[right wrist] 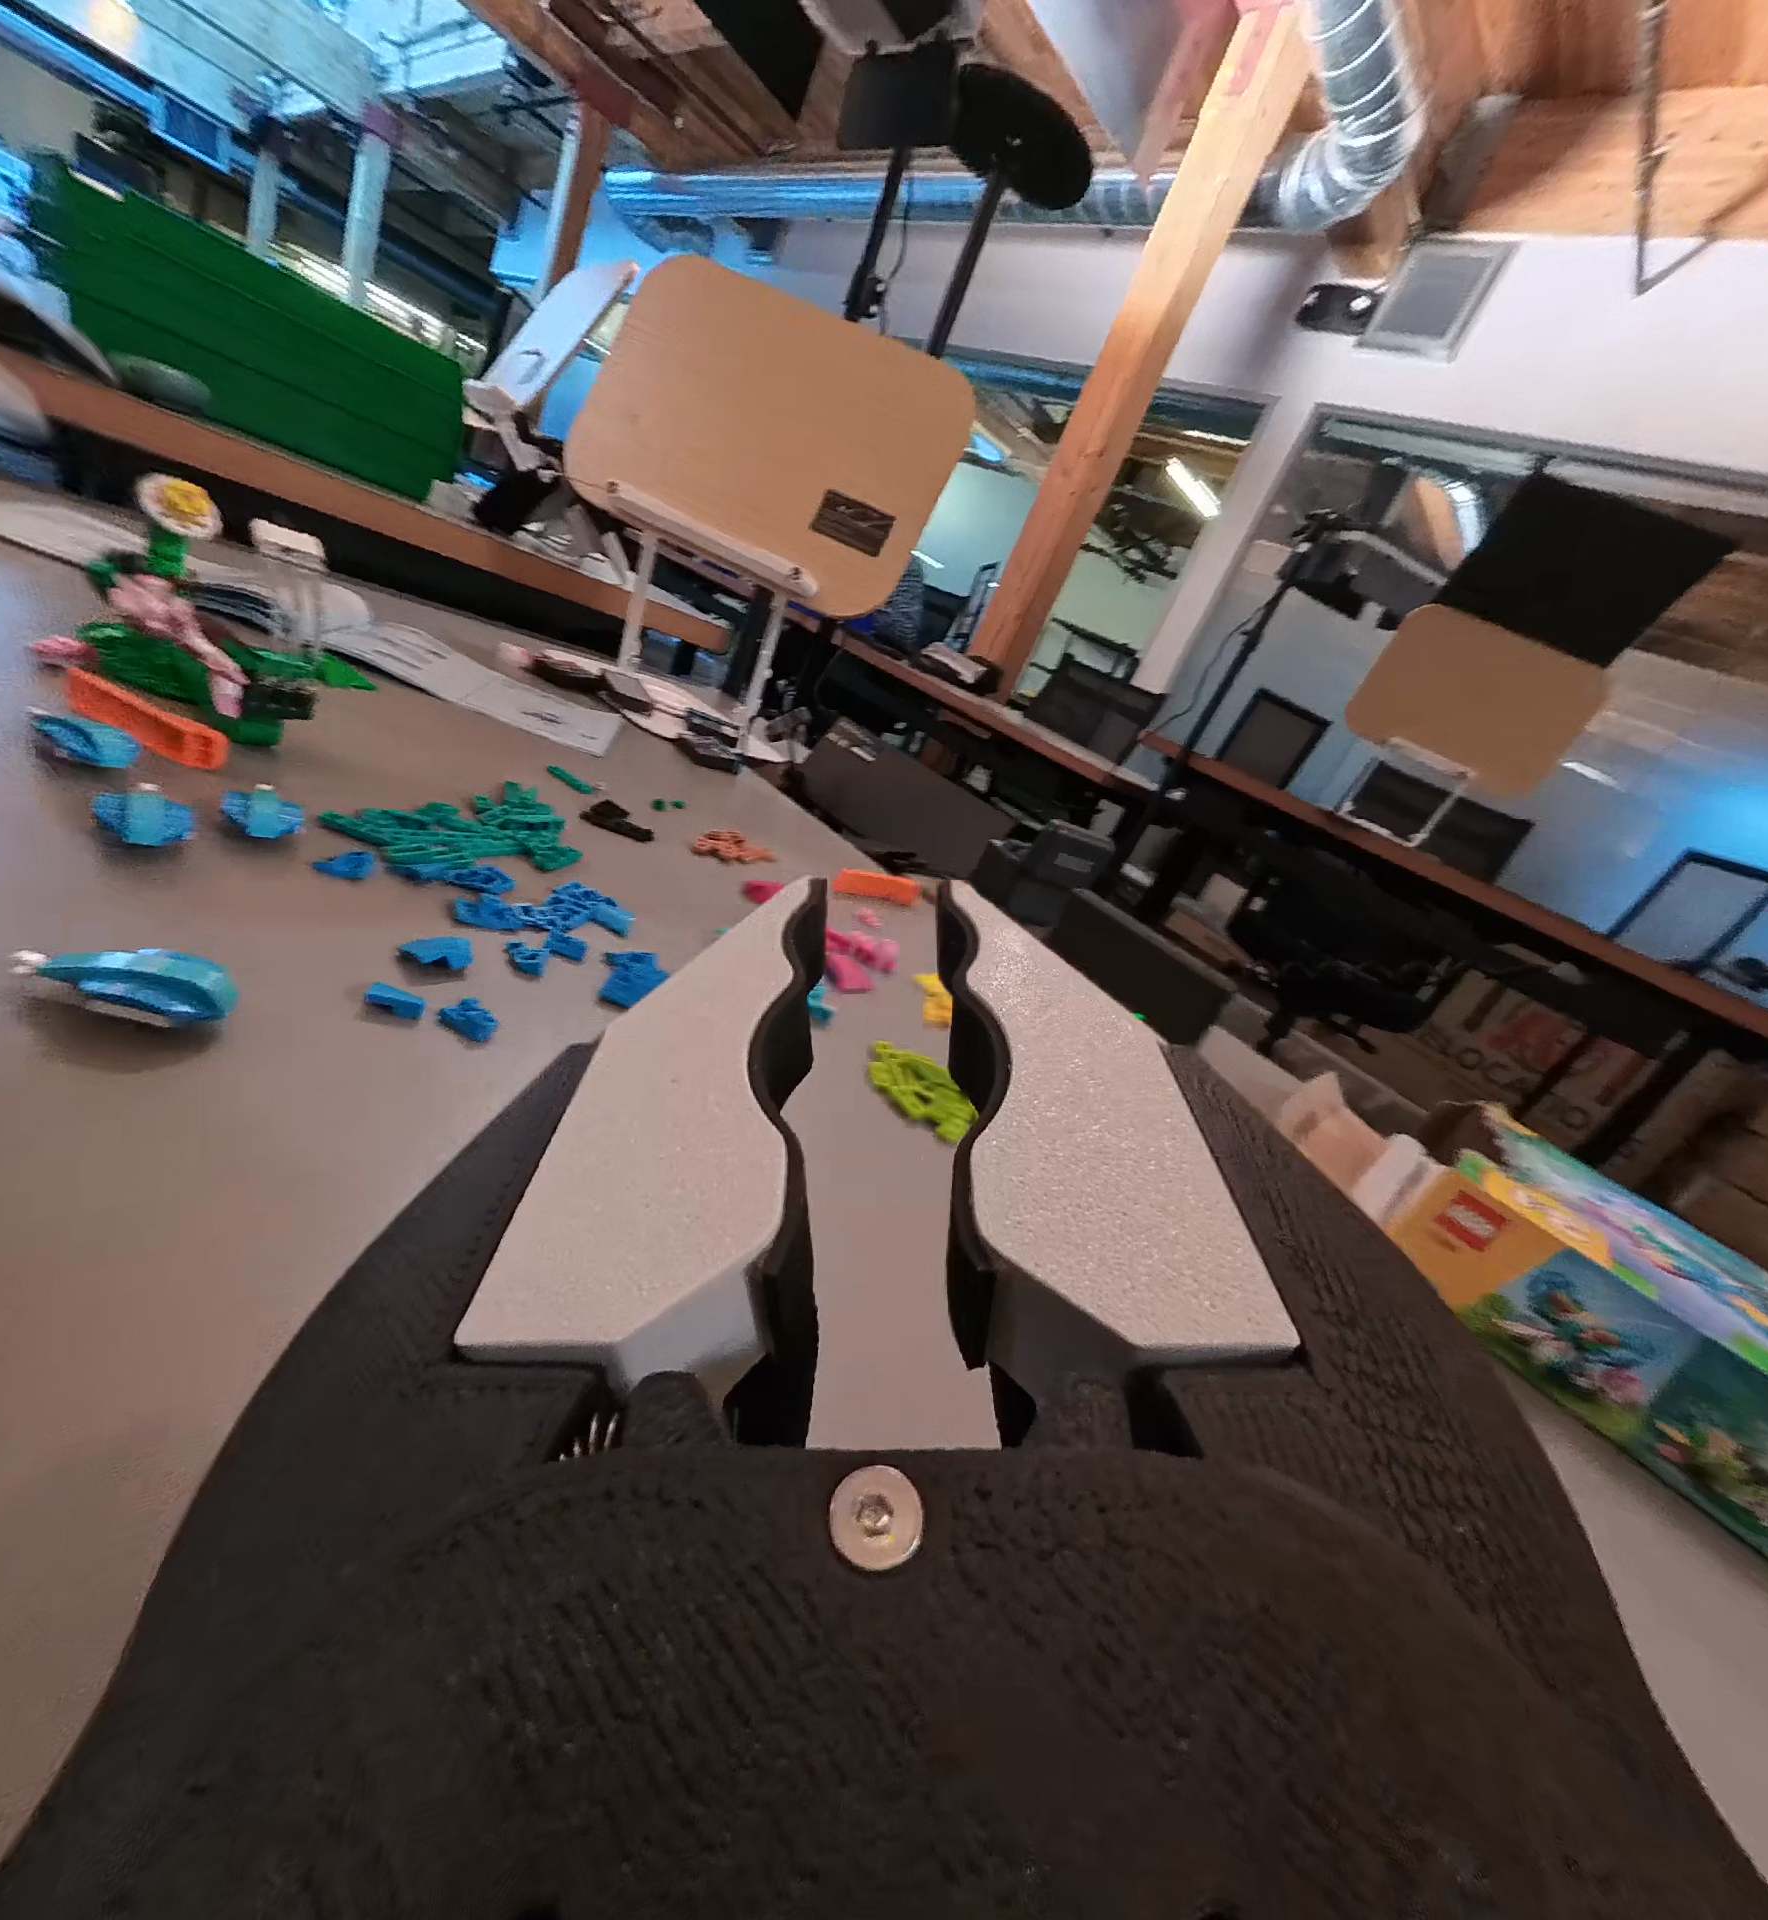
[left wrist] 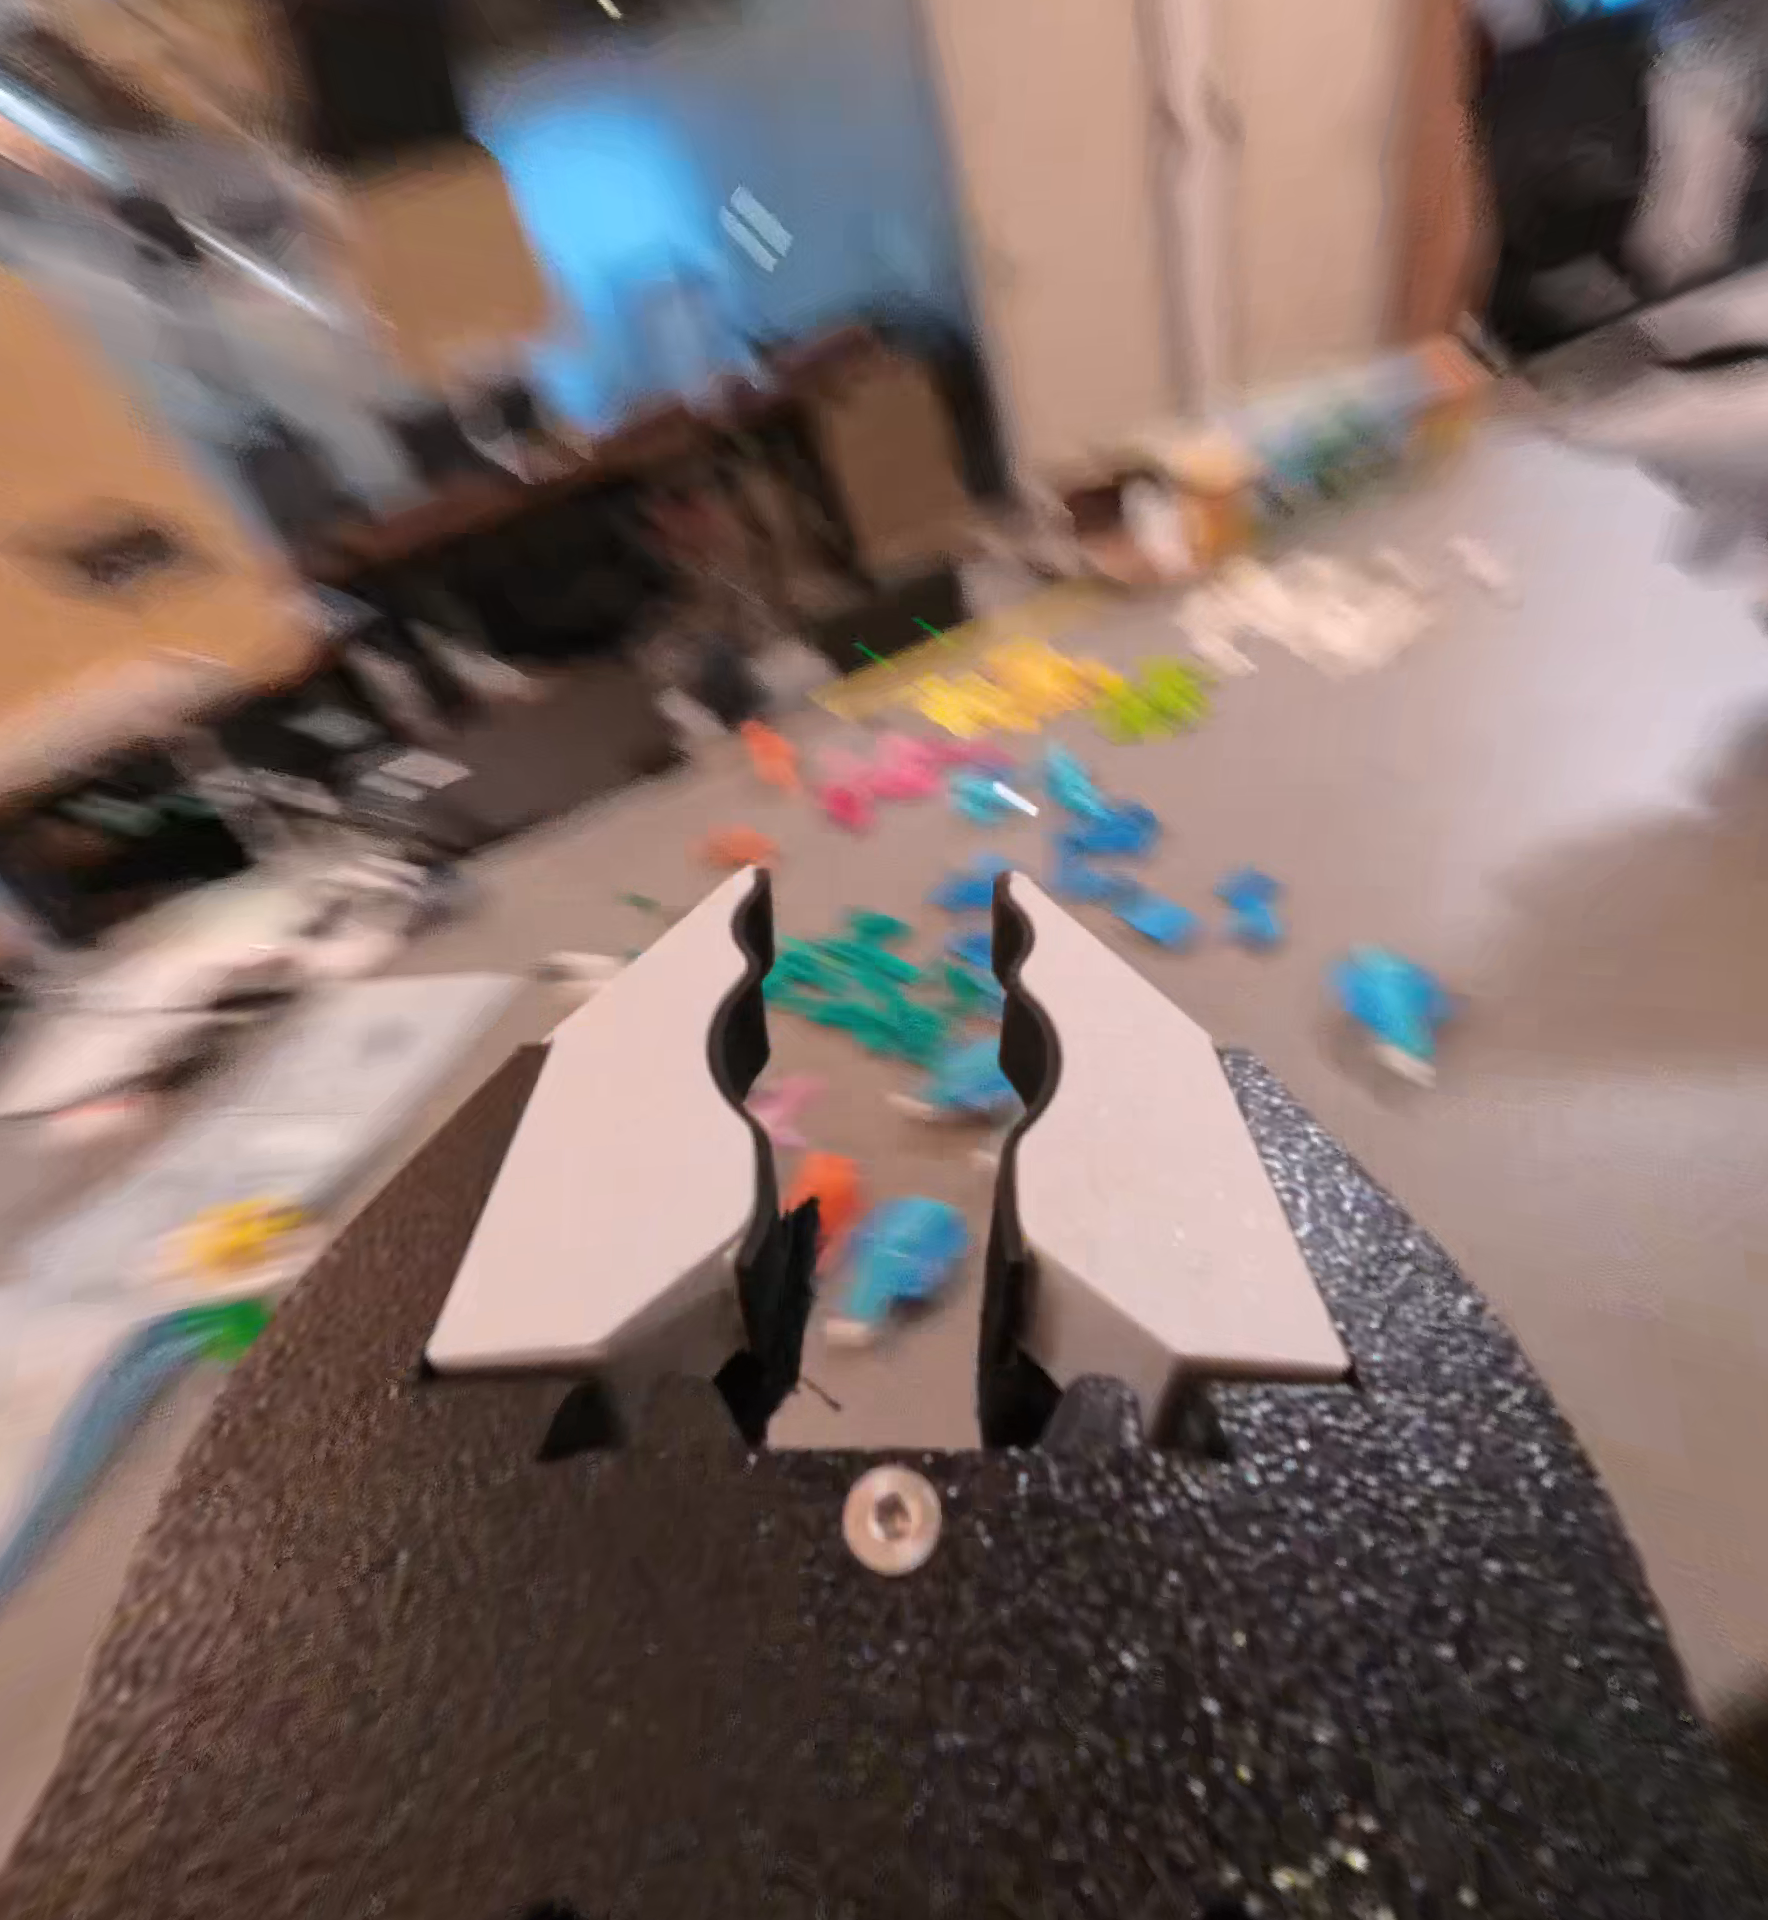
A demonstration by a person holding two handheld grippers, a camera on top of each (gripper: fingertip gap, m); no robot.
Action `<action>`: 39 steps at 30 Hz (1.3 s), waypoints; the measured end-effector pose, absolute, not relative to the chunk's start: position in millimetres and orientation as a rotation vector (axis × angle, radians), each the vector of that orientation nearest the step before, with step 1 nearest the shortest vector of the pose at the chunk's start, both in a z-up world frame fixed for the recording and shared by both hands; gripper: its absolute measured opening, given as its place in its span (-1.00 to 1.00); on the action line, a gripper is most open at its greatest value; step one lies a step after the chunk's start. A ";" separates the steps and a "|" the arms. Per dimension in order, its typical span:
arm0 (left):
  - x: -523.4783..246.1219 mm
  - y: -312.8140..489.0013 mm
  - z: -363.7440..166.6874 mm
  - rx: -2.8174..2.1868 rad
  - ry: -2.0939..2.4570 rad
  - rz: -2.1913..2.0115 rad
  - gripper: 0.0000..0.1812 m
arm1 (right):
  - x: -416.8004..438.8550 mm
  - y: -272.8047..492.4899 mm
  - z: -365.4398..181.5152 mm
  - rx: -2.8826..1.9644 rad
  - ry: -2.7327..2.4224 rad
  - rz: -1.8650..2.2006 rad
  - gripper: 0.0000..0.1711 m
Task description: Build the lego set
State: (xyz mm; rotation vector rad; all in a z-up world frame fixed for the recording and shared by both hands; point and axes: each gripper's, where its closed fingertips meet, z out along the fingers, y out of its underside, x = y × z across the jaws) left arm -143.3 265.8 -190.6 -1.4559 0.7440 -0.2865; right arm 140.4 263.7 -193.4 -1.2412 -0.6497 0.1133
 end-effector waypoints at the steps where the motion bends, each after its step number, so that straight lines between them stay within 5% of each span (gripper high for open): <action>1: -179.1 270.3 -165.6 -1.350 0.592 -0.221 -0.59 | 147.7 265.4 -191.8 -1.235 -0.642 0.068 -0.78; 4: -272.6 272.1 -138.2 -1.174 0.311 0.008 -0.61 | 178.5 272.6 -188.1 -1.238 -0.584 -0.060 -0.78; 9: -323.7 287.8 -164.9 -1.225 0.195 0.034 -0.44 | 231.0 287.6 -191.0 -1.320 -0.377 -0.154 -0.68; 39: -316.9 304.4 -193.2 -1.416 0.243 -0.056 -0.63 | 221.6 284.9 -194.1 -1.320 -0.417 -0.128 -0.69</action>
